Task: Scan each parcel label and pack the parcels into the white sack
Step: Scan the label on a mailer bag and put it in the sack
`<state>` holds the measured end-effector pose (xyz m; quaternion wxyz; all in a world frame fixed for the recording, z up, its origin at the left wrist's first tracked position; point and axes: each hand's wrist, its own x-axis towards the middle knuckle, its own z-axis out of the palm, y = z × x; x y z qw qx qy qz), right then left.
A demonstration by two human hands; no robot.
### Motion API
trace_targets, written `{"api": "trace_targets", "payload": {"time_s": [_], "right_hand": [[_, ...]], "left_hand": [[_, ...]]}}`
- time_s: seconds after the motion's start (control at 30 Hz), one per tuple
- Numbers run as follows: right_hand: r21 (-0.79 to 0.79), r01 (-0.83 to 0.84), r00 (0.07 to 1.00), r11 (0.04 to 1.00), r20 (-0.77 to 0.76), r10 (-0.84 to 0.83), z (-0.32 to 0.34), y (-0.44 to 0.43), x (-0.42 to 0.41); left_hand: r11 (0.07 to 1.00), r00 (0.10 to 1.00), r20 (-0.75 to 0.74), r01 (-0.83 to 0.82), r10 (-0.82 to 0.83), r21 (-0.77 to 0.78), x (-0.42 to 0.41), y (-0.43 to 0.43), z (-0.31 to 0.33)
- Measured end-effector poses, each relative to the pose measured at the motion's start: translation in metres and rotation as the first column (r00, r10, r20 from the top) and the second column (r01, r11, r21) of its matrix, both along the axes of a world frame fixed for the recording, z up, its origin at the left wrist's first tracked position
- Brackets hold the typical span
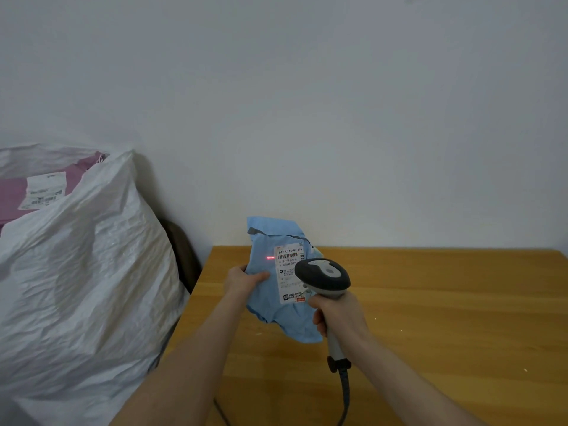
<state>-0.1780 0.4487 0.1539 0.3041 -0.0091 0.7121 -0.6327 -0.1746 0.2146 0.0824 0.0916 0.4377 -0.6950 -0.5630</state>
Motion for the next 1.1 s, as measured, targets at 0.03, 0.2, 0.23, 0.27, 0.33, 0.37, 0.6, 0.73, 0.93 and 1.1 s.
{"api": "trace_targets", "payload": {"time_s": [0.03, 0.2, 0.23, 0.27, 0.33, 0.37, 0.6, 0.73, 0.93, 1.1], "right_hand": [[0.001, -0.002, 1.0, 1.0, 0.001, 0.002, 0.0, 0.0, 0.0], [-0.019, -0.018, 1.0, 1.0, -0.009, 0.017, -0.001, -0.001, -0.001], [-0.033, -0.026, 1.0, 0.999, -0.009, 0.026, -0.001, -0.001, -0.001], [-0.048, -0.038, 0.999, 0.998, -0.01, 0.038, -0.002, -0.001, -0.001], [-0.078, -0.065, 0.998, 0.995, -0.019, 0.064, 0.0, -0.003, -0.002], [-0.095, -0.077, 0.997, 0.992, -0.024, 0.075, 0.002, -0.004, -0.004], [-0.159, -0.004, 1.0, 0.987, -0.016, 0.002, 0.018, -0.028, -0.037], [-0.189, -0.039, 0.999, 0.981, -0.044, 0.032, 0.038, -0.065, -0.04], [-0.295, -0.089, 0.985, 0.951, -0.169, 0.04, 0.088, -0.149, -0.02], [-0.361, -0.15, 0.957, 0.92, -0.285, 0.044, 0.136, -0.242, 0.014]], "left_hand": [[1.0, 1.0, 0.002, -0.001, 0.001, -0.002, 0.0, 0.0, 0.0], [1.0, 1.0, -0.011, -0.026, 0.026, -0.01, 0.003, 0.003, 0.007], [0.999, 0.999, -0.013, -0.032, 0.032, -0.008, 0.004, 0.003, 0.009], [0.999, 0.999, -0.01, -0.038, 0.038, -0.012, 0.007, 0.004, 0.012], [0.998, 0.998, -0.004, -0.055, 0.055, -0.034, 0.012, 0.004, 0.017], [0.997, 0.998, -0.009, -0.065, 0.064, -0.052, 0.014, 0.003, 0.021], [0.978, 0.982, -0.116, -0.163, 0.148, -0.128, 0.04, -0.032, 0.07], [0.969, 0.965, -0.188, -0.207, 0.18, -0.137, 0.057, -0.051, 0.106], [0.935, 0.934, -0.306, -0.262, 0.184, -0.24, 0.082, -0.095, 0.19], [0.86, 0.873, -0.457, -0.36, 0.172, -0.363, 0.125, -0.164, 0.266]]}}
